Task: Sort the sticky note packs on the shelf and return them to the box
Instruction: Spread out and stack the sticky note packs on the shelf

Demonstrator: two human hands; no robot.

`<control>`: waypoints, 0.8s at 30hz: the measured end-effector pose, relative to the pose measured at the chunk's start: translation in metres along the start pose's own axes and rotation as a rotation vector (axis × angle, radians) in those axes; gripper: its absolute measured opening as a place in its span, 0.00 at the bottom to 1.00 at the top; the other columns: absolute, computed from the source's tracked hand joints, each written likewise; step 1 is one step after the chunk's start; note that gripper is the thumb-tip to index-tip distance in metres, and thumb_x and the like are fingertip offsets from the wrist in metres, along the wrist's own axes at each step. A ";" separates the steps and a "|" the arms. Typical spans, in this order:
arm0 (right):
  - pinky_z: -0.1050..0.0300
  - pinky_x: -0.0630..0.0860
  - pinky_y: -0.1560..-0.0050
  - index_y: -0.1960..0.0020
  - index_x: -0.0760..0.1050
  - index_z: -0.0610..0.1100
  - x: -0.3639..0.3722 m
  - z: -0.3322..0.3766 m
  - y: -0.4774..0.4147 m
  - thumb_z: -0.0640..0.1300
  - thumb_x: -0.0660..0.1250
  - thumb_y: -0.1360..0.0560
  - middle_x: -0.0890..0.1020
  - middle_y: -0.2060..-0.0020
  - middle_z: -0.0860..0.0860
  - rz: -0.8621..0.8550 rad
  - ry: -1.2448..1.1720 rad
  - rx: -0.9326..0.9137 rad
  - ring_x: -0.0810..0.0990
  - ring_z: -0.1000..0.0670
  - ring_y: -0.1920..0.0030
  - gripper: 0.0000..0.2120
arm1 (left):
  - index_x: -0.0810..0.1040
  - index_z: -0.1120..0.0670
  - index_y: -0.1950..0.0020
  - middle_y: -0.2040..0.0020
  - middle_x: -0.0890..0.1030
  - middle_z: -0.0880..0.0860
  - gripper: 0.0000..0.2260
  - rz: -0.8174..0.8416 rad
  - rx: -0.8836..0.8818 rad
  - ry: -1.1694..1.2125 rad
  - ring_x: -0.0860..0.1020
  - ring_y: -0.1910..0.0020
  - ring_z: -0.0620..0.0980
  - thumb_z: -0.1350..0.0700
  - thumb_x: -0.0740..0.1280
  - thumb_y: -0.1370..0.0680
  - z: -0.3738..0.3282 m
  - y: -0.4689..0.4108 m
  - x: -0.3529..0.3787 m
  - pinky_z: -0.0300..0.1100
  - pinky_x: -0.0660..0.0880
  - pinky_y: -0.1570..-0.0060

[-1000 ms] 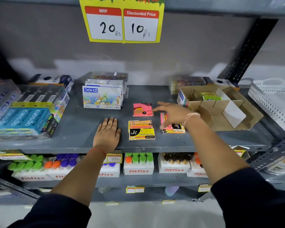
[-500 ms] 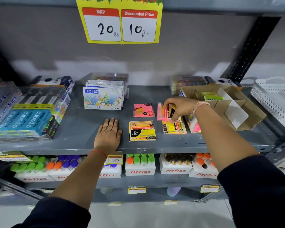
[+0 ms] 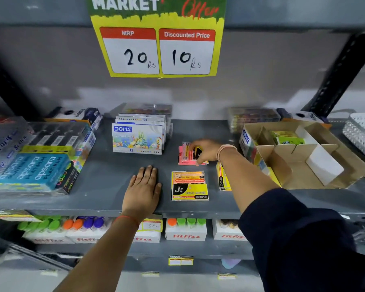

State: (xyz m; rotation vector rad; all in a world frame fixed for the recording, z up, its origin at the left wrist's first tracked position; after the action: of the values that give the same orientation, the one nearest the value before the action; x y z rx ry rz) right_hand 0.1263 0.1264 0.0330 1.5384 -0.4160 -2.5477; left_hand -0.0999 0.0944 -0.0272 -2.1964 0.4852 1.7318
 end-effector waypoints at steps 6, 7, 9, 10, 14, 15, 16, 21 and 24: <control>0.56 0.67 0.37 0.33 0.68 0.46 -0.003 -0.003 0.004 0.36 0.73 0.33 0.70 0.32 0.45 -0.002 -0.021 -0.045 0.70 0.43 0.34 0.30 | 0.53 0.54 0.25 0.23 0.55 0.52 0.40 -0.008 0.008 0.016 0.51 0.23 0.52 0.40 0.32 0.35 0.001 -0.001 0.001 0.47 0.49 0.24; 0.56 0.65 0.36 0.32 0.68 0.47 -0.010 -0.004 0.009 0.36 0.72 0.32 0.68 0.30 0.46 -0.027 -0.047 -0.052 0.68 0.44 0.32 0.30 | 0.53 0.54 0.25 0.23 0.55 0.53 0.40 -0.006 0.011 0.017 0.51 0.23 0.52 0.40 0.32 0.34 0.001 -0.001 0.001 0.48 0.49 0.24; 0.55 0.60 0.31 0.32 0.68 0.49 -0.031 -0.012 0.022 0.37 0.72 0.31 0.63 0.27 0.48 -0.067 -0.069 -0.049 0.63 0.45 0.28 0.30 | 0.52 0.55 0.25 0.23 0.55 0.53 0.40 0.000 0.015 0.002 0.51 0.23 0.52 0.40 0.32 0.34 0.001 -0.001 0.001 0.48 0.49 0.24; 0.53 0.58 0.29 0.32 0.68 0.49 -0.040 -0.018 0.029 0.38 0.72 0.31 0.62 0.26 0.49 -0.066 -0.035 -0.037 0.61 0.45 0.27 0.30 | 0.52 0.55 0.25 0.23 0.54 0.53 0.39 0.006 0.013 -0.005 0.51 0.23 0.52 0.41 0.32 0.33 0.000 -0.001 0.000 0.47 0.49 0.24; 0.52 0.60 0.28 0.31 0.67 0.49 -0.050 -0.040 0.056 0.41 0.74 0.32 0.62 0.26 0.48 0.020 0.145 0.049 0.62 0.45 0.27 0.32 | 0.50 0.55 0.25 0.22 0.52 0.52 0.24 0.033 -0.014 -0.009 0.49 0.23 0.51 0.48 0.43 0.21 -0.003 0.000 -0.003 0.46 0.47 0.24; 0.52 0.61 0.28 0.30 0.66 0.48 -0.046 -0.042 0.063 0.41 0.74 0.32 0.62 0.26 0.48 0.060 0.149 0.065 0.63 0.45 0.28 0.33 | 0.49 0.55 0.25 0.22 0.52 0.52 0.23 0.034 -0.014 -0.006 0.48 0.23 0.51 0.50 0.46 0.19 -0.004 0.001 -0.004 0.46 0.46 0.24; 0.53 0.63 0.30 0.30 0.65 0.48 -0.040 -0.043 0.070 0.42 0.75 0.33 0.64 0.27 0.47 0.102 0.160 0.079 0.64 0.45 0.29 0.35 | 0.49 0.55 0.25 0.22 0.51 0.52 0.23 0.036 -0.014 -0.005 0.48 0.23 0.51 0.51 0.47 0.19 -0.005 0.002 -0.004 0.47 0.46 0.24; 0.59 0.68 0.50 0.32 0.61 0.49 -0.018 -0.043 0.087 0.44 0.79 0.39 0.74 0.37 0.45 0.214 0.268 0.103 0.72 0.47 0.47 0.41 | 0.49 0.56 0.25 0.22 0.51 0.52 0.23 0.041 -0.008 0.004 0.48 0.23 0.51 0.51 0.48 0.19 -0.005 0.003 -0.005 0.47 0.45 0.24; 0.52 0.74 0.44 0.33 0.63 0.49 -0.010 -0.046 0.088 0.43 0.79 0.40 0.74 0.38 0.44 0.154 0.368 0.085 0.74 0.43 0.42 0.40 | 0.48 0.56 0.25 0.22 0.50 0.52 0.23 0.056 -0.010 0.005 0.47 0.23 0.51 0.51 0.47 0.19 -0.006 0.004 -0.006 0.47 0.45 0.24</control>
State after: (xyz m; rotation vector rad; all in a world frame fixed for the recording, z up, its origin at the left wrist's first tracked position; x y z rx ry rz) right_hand 0.1687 0.0374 0.0477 1.8749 -0.5716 -2.0973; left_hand -0.0975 0.0890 -0.0198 -2.2148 0.5455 1.7609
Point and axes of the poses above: each hand's wrist, its own y-axis away from the middle knuckle, its own x-axis out of the palm, z = x × y, the point moved 2 cm from there along -y, towards the middle knuckle
